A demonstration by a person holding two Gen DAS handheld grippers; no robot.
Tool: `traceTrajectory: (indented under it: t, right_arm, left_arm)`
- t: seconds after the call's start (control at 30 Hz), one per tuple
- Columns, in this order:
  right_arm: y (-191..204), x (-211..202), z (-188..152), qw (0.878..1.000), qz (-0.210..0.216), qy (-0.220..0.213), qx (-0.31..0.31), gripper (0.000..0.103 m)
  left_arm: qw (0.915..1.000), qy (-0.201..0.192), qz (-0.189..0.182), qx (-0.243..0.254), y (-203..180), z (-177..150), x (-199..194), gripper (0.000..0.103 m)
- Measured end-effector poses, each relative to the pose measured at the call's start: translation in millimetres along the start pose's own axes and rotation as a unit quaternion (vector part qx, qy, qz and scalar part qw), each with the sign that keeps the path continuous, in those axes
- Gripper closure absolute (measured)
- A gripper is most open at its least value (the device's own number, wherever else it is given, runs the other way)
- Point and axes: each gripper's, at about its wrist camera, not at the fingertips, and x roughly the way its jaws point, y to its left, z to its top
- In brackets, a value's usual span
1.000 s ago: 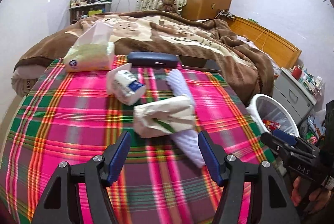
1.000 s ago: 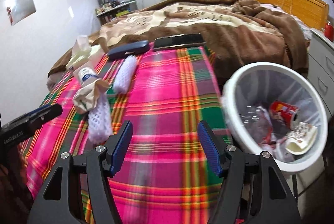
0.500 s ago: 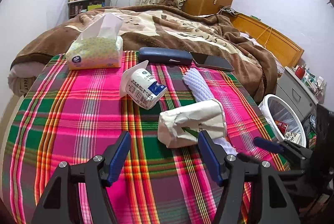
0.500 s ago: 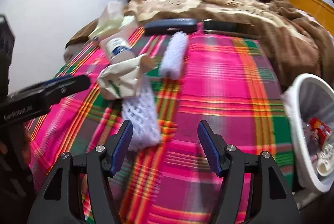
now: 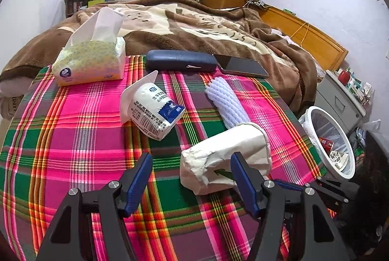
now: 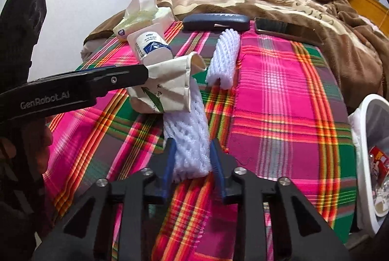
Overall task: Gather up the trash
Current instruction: 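Grasp the white foam net sleeve with the right tool while the left tool approaches the paper-wrapped bundle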
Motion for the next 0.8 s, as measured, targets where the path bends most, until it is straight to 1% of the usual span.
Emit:
traceTrajectory:
  t: [0.1, 0.23, 0.33, 0.43, 0.57, 0.67, 0.77, 0.8]
  right_arm:
    - [-5.1, -2.0, 0.8, 1.0, -0.009, -0.002, 0.01, 0.08]
    - [-13.2, -5.5, 0.9, 1.0, -0.01, 0.0, 0.021, 0.081]
    - [-17.2, -11.2, 0.6, 0.999, -0.034, 0.003, 0.023, 0.081]
    - [-23.4, -17.6, -1.6, 0.997, -0.073, 0.004, 0.018, 0.081]
    - [-40.3, -25.1, -7.9, 0.996, -0.076, 0.008, 0.041, 0.081]
    - [-51.5, -27.5, -11.9, 0.995, -0.085, 0.008, 0.055, 0.081]
    - [-58.2, -27.3, -12.9, 0.994, -0.087, 0.008, 0.067, 0.081]
    - [-59.0, -26.6, -12.9, 0.994, -0.086, 0.008, 0.068, 0.081]
  left_arm:
    - [0.9999, 0.002, -0.01, 0.006, -3.8, 1.7, 3.8, 0.037]
    - [0.9996, 0.021, -0.01, 0.015, -8.9, 3.1, 17.6, 0.037]
    - [0.9993, 0.025, -0.012, 0.023, -15.1, 2.2, 23.3, 0.037]
    - [0.9992, 0.03, -0.008, 0.027, -17.9, 1.9, 27.8, 0.037]
    - [0.9991, 0.026, -0.006, 0.034, -22.0, 3.9, 29.4, 0.037]
    - [0.9979, 0.015, -0.014, 0.061, -32.7, 6.1, 27.0, 0.037]
    - [0.9956, 0.025, -0.03, 0.085, -40.2, 9.1, 30.9, 0.036]
    - [0.9943, 0.032, -0.03, 0.097, -43.0, 10.2, 33.7, 0.036]
